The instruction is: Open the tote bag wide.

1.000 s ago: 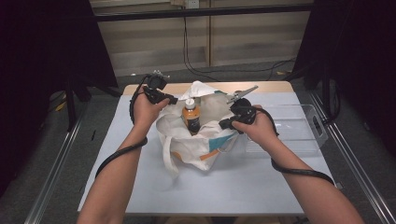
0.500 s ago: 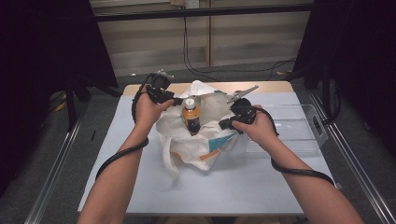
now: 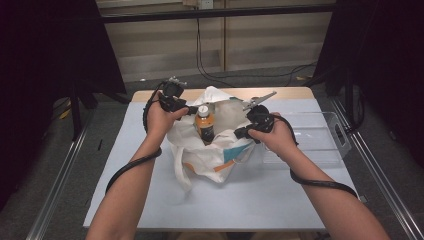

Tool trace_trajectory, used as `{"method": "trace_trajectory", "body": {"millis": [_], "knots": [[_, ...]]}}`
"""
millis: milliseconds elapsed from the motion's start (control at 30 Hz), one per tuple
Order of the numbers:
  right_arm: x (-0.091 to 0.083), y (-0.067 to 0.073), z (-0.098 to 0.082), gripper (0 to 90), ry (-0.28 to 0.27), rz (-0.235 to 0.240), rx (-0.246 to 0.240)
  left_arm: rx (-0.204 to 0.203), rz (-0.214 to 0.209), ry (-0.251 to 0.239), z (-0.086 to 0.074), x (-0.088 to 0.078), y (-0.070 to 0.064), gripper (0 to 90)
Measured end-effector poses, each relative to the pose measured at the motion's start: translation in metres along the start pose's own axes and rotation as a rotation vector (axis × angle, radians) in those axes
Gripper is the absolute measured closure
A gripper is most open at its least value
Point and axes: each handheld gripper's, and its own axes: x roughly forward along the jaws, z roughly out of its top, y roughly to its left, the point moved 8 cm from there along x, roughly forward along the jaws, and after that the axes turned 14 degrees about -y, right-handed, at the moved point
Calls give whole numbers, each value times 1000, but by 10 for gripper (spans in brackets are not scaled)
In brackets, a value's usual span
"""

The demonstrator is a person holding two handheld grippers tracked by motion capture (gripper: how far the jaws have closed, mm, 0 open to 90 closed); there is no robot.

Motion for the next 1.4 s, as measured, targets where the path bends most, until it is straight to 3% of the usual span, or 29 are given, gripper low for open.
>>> {"method": "trace_trajectory", "body": {"millis": [233, 300, 500, 533, 567, 600, 633, 667, 700, 733, 767, 833, 1400], "knots": [[1, 0, -1, 857, 1, 1, 1, -2, 3, -18, 1, 2, 2, 551], [2, 0, -2, 857, -5, 4, 5, 22, 9, -7, -1, 3, 5, 591], [2, -2, -5, 858, -8, 5, 11, 8, 14, -3, -6, 10, 8, 685], [2, -2, -5, 858, -8, 4, 11, 32, 5, 20, -8, 9, 10, 692], [2, -2, -5, 858, -8, 4, 11, 32, 5, 20, -8, 9, 10, 695], [3, -2, -6, 858, -11, 6, 18, 4, 14, 4, -9, 13, 9, 699], [3, -3, -7, 858, -10, 4, 18, 30, 9, 30, -11, 13, 11, 702], [3, -3, -7, 858, -10, 8, 20, 1, 13, 10, -10, 16, 9, 706], [3, -3, -7, 858, -9, 7, 21, 24, 9, 31, -11, 16, 11, 710], [4, -4, -8, 858, -11, 8, 18, 0, 16, 12, -10, 19, 10, 713], [4, -4, -8, 858, -10, 6, 17, 23, 11, 33, -11, 18, 12, 716], [4, -5, -8, 858, -12, 10, 18, 25, 11, 37, -11, 21, 13, 729], [5, -9, -16, 859, -10, 9, 36, -44, -17, 44, -18, 42, 12, 767]]}}
